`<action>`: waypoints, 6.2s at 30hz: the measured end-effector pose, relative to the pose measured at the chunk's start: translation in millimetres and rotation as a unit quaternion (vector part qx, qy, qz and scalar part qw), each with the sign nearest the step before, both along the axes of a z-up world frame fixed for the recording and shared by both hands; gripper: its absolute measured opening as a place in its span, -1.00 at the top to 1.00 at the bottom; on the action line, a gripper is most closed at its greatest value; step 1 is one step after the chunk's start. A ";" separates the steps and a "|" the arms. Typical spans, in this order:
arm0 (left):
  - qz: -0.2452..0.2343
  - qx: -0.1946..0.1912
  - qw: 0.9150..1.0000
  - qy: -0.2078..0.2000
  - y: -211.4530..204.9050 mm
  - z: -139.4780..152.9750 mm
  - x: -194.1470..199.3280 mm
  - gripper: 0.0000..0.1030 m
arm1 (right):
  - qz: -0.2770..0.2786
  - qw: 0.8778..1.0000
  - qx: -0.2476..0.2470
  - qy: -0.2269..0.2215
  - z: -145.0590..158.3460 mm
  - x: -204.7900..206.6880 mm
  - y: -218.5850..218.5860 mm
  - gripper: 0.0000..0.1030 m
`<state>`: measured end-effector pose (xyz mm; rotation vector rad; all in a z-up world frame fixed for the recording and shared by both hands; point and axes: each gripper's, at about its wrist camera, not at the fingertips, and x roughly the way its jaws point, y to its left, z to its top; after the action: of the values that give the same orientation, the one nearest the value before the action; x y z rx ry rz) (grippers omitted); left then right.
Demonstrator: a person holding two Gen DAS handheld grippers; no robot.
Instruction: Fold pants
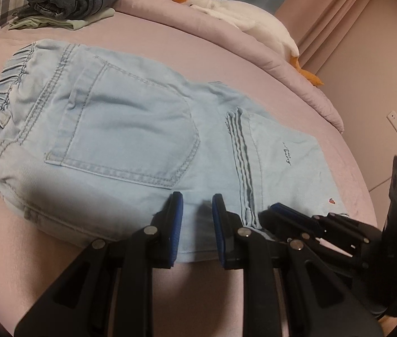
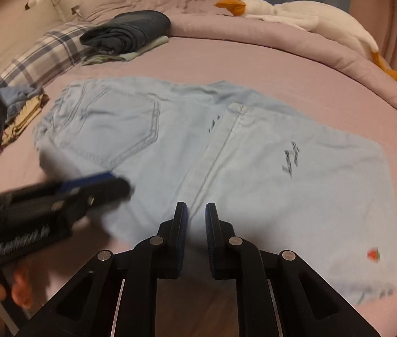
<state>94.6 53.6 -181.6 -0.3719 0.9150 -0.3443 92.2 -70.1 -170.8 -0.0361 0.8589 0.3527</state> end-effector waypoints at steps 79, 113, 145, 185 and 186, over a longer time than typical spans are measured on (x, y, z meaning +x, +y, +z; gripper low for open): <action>0.169 -0.099 0.980 -0.035 122.5 2.5 -11.6 0.62 | 0.023 0.994 -0.099 0.045 0.2 1.2 55.0 0.81; 0.145 -0.029 0.985 -0.087 90.5 57.9 -16.5 0.62 | -0.024 0.994 0.091 0.048 9.5 1.6 2.6 0.81; -0.047 0.057 0.988 -0.138 -72.5 102.3 -6.4 0.55 | -0.148 0.871 0.461 0.082 -22.7 -19.7 -134.4 0.20; -0.024 -0.030 0.999 -0.008 -13.7 26.2 -25.2 -0.28 | -0.224 0.904 0.340 0.134 -22.2 55.2 -134.9 -0.28; -0.025 -0.029 0.999 -0.009 -14.1 26.6 -25.0 -0.29 | -0.233 0.903 0.330 0.145 -25.8 57.2 -135.6 -0.17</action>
<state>69.7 39.5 -155.0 -0.3985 0.8988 -0.4203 149.4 -205.7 -196.6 0.8610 0.9719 0.1822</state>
